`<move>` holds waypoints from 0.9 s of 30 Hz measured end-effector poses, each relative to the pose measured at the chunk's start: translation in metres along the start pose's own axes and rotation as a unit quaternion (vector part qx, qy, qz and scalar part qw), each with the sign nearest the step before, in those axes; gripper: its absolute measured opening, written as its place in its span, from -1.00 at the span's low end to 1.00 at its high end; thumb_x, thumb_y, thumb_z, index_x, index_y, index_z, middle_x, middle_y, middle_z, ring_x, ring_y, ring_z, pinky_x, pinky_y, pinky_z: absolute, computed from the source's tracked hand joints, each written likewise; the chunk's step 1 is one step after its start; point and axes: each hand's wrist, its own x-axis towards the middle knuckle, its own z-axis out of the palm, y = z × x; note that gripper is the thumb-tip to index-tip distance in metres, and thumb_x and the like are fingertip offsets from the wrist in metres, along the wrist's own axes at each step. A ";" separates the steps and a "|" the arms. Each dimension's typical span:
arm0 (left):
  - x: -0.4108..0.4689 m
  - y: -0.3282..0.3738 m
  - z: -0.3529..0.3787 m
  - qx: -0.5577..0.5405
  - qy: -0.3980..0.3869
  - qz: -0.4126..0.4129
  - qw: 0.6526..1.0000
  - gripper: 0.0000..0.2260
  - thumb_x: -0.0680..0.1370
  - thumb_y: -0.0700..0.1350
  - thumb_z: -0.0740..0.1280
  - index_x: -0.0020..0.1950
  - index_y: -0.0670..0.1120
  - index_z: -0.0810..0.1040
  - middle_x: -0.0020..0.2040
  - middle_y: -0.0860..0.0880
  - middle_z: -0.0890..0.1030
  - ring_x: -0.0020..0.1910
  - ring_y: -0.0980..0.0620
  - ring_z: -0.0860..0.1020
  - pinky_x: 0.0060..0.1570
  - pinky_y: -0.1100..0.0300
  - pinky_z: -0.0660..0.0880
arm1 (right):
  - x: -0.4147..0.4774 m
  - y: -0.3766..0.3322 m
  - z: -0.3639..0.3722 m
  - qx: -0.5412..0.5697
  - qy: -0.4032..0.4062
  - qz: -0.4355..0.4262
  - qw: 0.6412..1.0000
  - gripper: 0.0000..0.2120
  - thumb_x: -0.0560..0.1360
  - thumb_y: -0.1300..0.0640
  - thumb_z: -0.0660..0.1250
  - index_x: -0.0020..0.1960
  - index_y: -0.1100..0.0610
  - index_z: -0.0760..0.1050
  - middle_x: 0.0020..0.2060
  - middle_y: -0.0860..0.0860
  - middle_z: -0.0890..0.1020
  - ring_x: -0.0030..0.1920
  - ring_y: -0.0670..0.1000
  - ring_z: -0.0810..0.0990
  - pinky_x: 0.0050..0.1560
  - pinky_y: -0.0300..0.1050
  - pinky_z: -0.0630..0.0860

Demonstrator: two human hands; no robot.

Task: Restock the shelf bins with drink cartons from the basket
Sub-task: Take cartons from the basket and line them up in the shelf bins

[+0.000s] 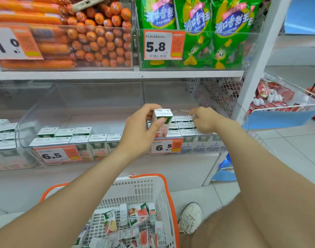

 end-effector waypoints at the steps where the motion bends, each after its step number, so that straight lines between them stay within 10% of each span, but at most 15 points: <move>1: 0.002 0.001 -0.002 -0.011 -0.004 -0.005 1.000 -0.77 0.65 -0.06 0.41 0.30 0.09 0.57 0.11 0.24 0.66 0.10 0.28 0.59 0.05 0.45 0.48 | -0.001 -0.005 0.001 -0.003 0.013 0.009 1.000 -0.55 0.65 0.26 0.10 0.52 0.17 0.42 0.32 0.29 0.56 0.11 0.29 0.58 0.14 0.07 0.52; 6: 0.002 0.007 -0.023 -0.115 0.015 -0.065 0.991 -0.73 0.64 -0.04 0.44 0.33 0.02 0.58 0.13 0.10 0.70 0.13 0.16 0.65 0.16 0.14 0.61 | -0.025 -0.071 -0.005 0.190 0.263 -0.102 0.940 -0.68 0.64 0.09 0.14 -0.09 0.19 0.62 -0.28 0.08 0.67 -0.19 0.18 0.63 -0.09 0.03 0.53; 14: -0.038 -0.016 -0.099 -0.207 0.046 -0.126 0.969 -0.78 0.64 -0.11 0.42 0.28 -0.08 0.64 0.12 -0.01 0.75 0.13 0.03 0.71 0.06 0.15 0.64 | -0.067 -0.159 0.012 0.317 0.103 -0.270 0.903 -0.81 0.58 -0.04 0.45 0.11 0.03 0.68 -0.21 -0.03 0.75 -0.20 -0.03 0.74 -0.13 -0.05 0.68; 22: -0.064 -0.036 -0.198 0.071 0.047 -0.031 0.996 -0.73 0.72 0.10 0.24 -0.13 0.05 0.52 -0.30 0.18 0.59 -0.28 0.21 0.53 -0.26 0.31 0.38 | -0.073 -0.262 0.053 0.408 0.158 -0.289 0.851 -0.76 0.57 -0.11 0.41 0.15 0.00 0.61 -0.16 -0.05 0.72 -0.15 0.01 0.71 -0.07 0.15 0.67; 27: -0.069 -0.066 -0.267 0.244 0.053 0.017 0.968 -0.62 0.73 0.22 0.11 -0.12 0.00 0.41 -0.26 0.03 0.49 -0.23 0.04 0.49 -0.22 -0.05 0.44 | -0.069 -0.328 0.054 0.326 0.139 -0.345 0.869 -0.67 0.66 -0.09 0.33 0.37 0.01 0.52 -0.13 -0.10 0.66 -0.13 -0.07 0.67 0.01 0.06 0.63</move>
